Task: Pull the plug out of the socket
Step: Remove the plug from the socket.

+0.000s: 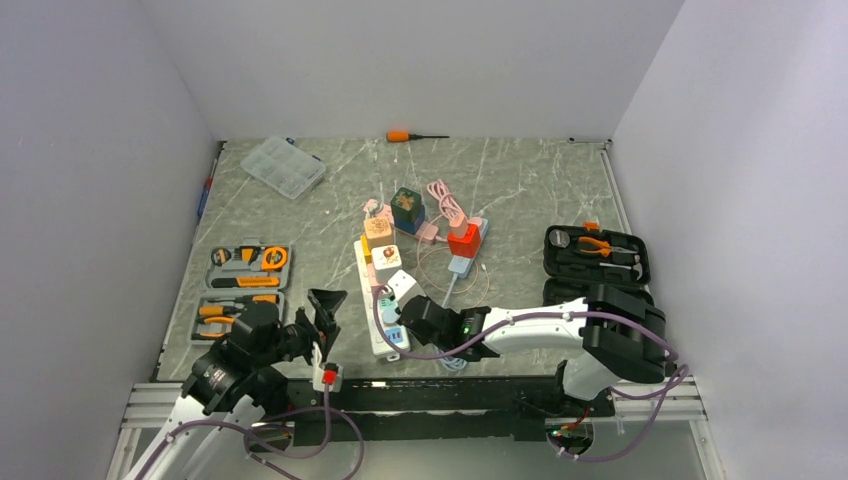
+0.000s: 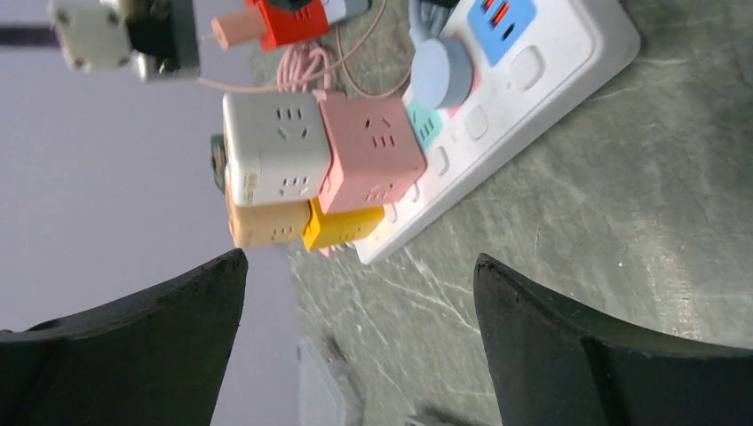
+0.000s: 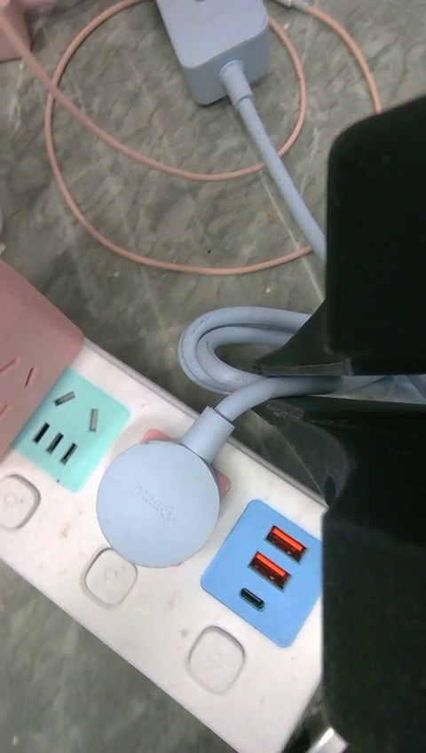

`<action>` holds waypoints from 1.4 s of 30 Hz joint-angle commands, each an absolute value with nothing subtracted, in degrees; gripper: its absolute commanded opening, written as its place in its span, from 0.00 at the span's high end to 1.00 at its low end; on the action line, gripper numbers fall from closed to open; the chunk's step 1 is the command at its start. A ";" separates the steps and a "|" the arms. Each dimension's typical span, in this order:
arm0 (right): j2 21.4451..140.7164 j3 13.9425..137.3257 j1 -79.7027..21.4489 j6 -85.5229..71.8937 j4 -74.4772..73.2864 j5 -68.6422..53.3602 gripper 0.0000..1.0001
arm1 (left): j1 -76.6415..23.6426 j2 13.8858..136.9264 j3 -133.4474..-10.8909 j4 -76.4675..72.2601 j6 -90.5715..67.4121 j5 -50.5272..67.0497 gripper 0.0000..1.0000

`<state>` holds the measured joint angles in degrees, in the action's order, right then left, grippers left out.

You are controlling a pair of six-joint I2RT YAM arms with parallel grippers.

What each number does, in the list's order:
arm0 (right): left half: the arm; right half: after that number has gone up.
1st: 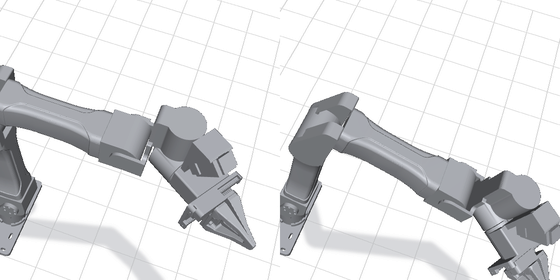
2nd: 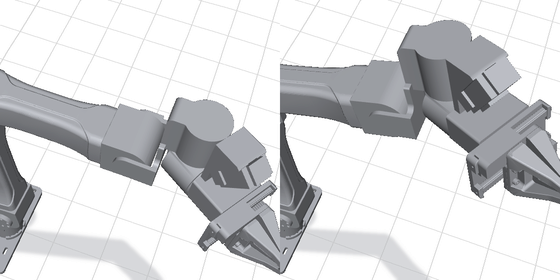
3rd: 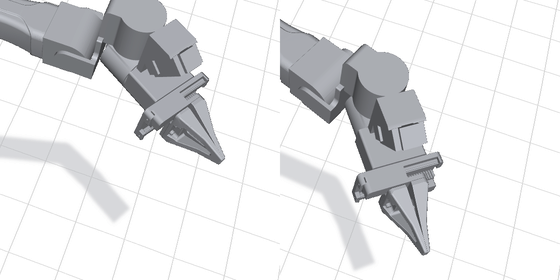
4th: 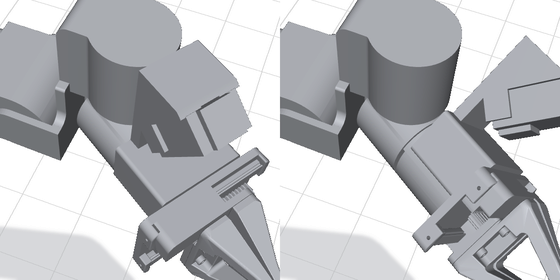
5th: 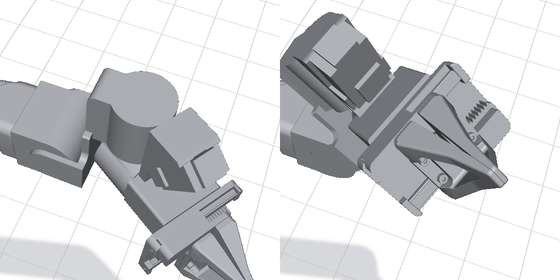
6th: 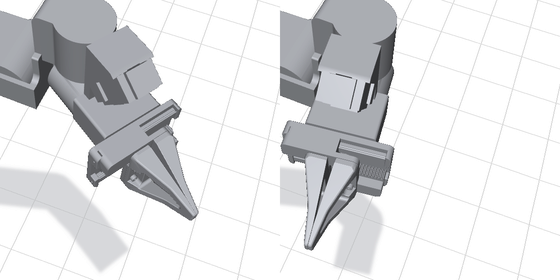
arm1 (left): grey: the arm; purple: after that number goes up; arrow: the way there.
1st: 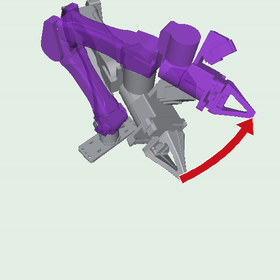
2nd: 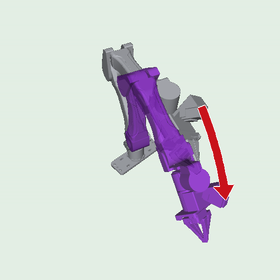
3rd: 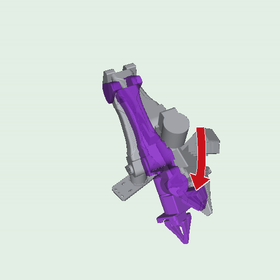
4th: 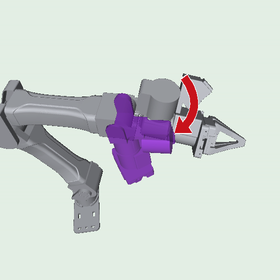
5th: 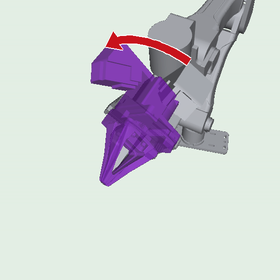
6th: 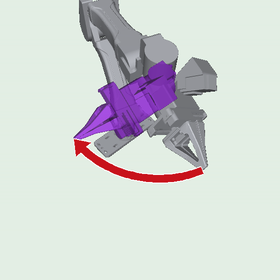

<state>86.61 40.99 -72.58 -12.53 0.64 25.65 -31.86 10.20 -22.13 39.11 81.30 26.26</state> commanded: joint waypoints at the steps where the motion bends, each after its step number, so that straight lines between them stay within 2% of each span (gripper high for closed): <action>1: 84.54 45.72 -72.38 -14.51 7.92 19.65 1.00 | -32.06 7.58 -19.37 38.94 92.32 33.31 0.01; 6: 84.48 46.90 -71.33 -16.25 8.61 17.11 1.00 | -32.07 8.17 -16.95 37.58 97.31 37.28 0.01; 13: 78.61 45.72 -61.83 -22.50 12.24 7.19 1.00 | -32.08 10.53 -14.58 38.17 104.48 39.52 0.01; 17: 77.40 45.85 -59.86 -23.80 12.74 4.47 1.00 | -32.07 9.79 -11.26 35.97 107.71 39.87 0.01; 22: 78.13 46.88 -59.40 -25.48 13.68 1.67 1.00 | -32.03 8.82 -3.21 17.81 104.97 42.95 0.01; 27: 77.97 46.92 -59.29 -26.80 14.62 0.90 1.00 | -32.06 13.17 -0.10 1.62 100.30 44.94 0.01; 35: 76.75 45.36 -56.95 -30.22 17.82 0.36 1.00 | -32.10 15.36 -4.30 23.33 111.48 47.95 0.01; 40: 76.93 45.79 -55.94 -31.13 18.82 -2.27 1.00 | -32.16 18.21 -1.99 14.09 109.83 48.11 0.01; 42: 77.27 45.96 -55.71 -31.52 19.36 -2.85 1.00 | -32.15 20.74 -2.77 14.64 111.27 48.02 0.01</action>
